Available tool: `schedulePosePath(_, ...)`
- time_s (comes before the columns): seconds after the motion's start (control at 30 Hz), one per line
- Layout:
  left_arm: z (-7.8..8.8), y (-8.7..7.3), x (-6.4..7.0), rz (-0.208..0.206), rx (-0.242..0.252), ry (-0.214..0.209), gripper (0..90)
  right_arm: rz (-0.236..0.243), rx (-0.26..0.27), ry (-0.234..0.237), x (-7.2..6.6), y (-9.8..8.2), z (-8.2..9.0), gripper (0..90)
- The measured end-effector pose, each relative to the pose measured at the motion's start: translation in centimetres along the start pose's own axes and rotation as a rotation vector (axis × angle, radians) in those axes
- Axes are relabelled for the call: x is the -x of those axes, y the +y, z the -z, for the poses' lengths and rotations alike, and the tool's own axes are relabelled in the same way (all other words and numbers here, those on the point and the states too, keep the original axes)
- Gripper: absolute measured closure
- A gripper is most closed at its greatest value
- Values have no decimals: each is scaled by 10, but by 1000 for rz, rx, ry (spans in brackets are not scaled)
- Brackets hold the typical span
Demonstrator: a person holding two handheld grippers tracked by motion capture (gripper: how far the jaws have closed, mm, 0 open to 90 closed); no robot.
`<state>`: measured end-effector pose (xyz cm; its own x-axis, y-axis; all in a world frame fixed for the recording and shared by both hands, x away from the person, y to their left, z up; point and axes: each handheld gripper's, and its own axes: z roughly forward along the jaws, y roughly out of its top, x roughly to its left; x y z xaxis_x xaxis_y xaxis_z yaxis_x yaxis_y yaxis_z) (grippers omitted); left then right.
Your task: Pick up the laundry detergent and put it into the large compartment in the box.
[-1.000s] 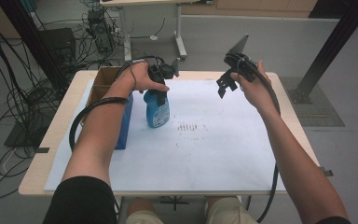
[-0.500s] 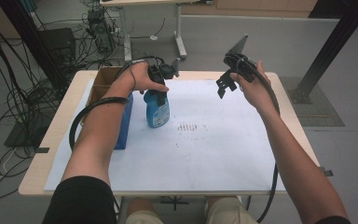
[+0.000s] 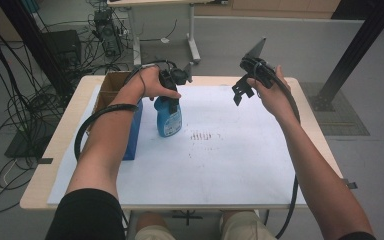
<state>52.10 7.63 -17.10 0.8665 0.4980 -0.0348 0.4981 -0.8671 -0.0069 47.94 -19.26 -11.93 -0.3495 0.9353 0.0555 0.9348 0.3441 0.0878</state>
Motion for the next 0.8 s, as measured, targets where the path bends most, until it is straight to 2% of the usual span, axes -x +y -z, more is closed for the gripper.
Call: schedulePosePath(0.8, 0, -1, 1, 7, 2, 1, 367, -1, 2, 3, -1, 0, 0, 59)
